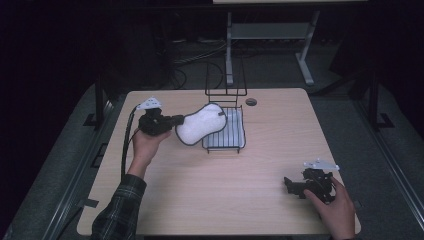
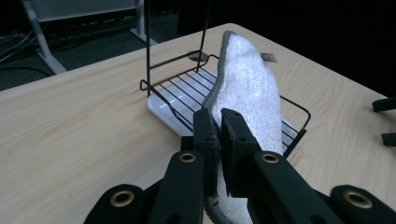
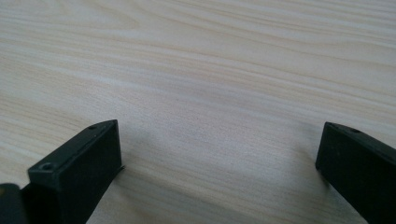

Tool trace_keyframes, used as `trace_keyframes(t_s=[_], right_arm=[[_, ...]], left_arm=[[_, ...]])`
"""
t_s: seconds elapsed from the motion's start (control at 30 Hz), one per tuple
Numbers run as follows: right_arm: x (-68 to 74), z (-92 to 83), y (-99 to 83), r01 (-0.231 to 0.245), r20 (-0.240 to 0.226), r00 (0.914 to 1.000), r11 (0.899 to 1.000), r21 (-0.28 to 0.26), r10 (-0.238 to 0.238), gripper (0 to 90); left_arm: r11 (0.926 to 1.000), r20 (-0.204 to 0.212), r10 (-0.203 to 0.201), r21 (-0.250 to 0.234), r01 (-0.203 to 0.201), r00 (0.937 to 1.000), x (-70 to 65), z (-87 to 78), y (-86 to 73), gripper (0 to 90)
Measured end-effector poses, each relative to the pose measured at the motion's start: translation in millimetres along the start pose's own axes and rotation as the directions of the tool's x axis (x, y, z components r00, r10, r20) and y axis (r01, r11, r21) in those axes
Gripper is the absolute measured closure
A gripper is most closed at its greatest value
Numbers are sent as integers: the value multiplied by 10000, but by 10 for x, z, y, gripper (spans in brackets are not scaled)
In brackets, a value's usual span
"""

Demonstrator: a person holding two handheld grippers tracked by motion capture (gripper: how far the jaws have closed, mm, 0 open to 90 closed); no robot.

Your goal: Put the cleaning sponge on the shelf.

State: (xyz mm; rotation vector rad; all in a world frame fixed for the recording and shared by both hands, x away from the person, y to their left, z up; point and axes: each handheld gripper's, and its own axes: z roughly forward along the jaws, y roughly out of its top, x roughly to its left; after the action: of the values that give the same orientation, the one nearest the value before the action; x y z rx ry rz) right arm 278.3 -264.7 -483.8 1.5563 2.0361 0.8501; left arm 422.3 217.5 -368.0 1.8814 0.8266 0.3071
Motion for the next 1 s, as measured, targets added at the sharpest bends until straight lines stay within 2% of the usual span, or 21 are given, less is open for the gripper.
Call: trace_keyframes(t_s=[0.33, 0.57, 0.8, 1.0], right_arm=[[0, 0, 0, 1, -2, 10000, 10000, 1, -1, 0], [0, 0, 0, -2, -2, 10000, 10000, -1, 2, 0], [0, 0, 0, -3, -3, 10000, 10000, 1, 3, 0], [0, 0, 0, -9, -2, 10000, 10000, 5, 9, 0]], left_arm=[[9994, -177, -288, -174, 285, 9994, 63, 217, 67, 853], [9994, -260, -321, -168, 317, 9991, 32, 406, 118, 853], [9989, -405, -410, 203, 419, 9983, 48, 570, 132, 853], [9974, -510, -650, 273, 664, 9966, 69, 671, 127, 851]])
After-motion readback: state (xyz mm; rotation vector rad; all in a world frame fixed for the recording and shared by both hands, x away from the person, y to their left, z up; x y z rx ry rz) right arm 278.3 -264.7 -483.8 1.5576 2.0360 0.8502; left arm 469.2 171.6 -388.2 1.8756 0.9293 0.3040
